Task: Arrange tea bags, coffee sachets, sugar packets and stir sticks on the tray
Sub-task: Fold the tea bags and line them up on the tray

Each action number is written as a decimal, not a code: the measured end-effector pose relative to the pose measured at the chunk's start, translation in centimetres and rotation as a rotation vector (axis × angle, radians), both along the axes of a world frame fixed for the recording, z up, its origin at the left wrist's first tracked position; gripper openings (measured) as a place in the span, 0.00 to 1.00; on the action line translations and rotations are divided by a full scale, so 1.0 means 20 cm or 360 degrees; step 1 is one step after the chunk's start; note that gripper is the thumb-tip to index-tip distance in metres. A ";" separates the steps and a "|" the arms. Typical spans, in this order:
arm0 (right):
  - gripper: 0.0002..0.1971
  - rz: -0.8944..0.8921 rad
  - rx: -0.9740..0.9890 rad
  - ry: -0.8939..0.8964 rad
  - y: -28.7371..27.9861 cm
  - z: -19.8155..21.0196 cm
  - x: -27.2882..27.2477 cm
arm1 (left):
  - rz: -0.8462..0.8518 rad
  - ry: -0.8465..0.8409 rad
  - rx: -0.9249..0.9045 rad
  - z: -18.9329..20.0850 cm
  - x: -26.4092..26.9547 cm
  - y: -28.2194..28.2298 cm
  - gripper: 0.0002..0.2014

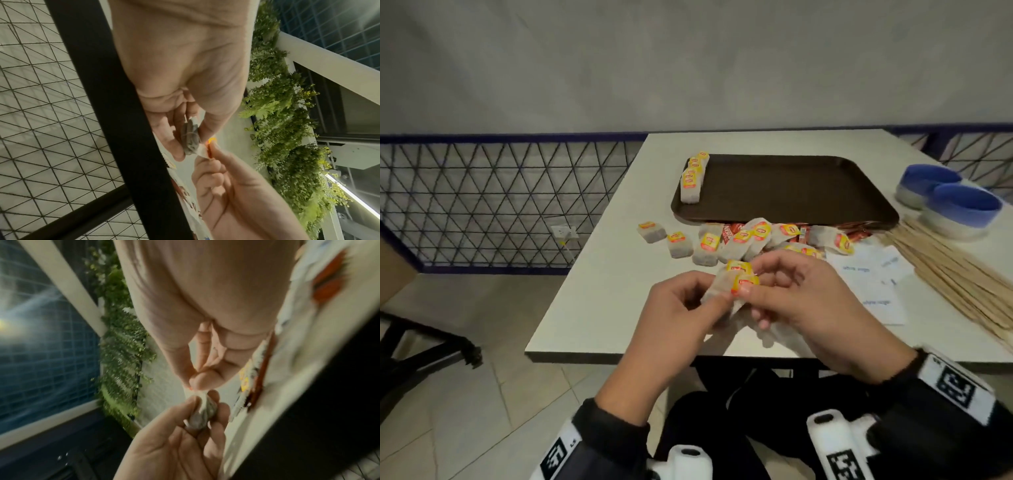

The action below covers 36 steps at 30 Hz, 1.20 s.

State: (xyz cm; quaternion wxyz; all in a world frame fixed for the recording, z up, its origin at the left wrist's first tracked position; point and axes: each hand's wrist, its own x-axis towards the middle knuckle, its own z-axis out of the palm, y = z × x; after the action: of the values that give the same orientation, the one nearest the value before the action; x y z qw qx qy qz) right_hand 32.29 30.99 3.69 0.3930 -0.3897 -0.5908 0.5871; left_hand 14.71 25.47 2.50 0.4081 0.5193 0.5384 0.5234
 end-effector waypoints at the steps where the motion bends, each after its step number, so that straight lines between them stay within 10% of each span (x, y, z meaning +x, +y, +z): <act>1: 0.15 -0.0031 -0.0030 0.0081 -0.02 -0.02 0.01 | 0.0019 -0.0064 -0.0020 0.00 0.02 0.01 0.04; 36: 0.04 -0.0042 0.0078 0.0415 0.01 -0.17 0.08 | 0.0058 -0.0114 0.0034 -0.05 0.15 0.00 0.08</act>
State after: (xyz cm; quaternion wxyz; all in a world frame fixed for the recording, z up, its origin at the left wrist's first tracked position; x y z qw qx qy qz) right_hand 33.96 31.14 0.20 0.4835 -0.3080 -0.5438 0.6130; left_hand 17.62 25.38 1.59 0.4120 0.4946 0.5272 0.5547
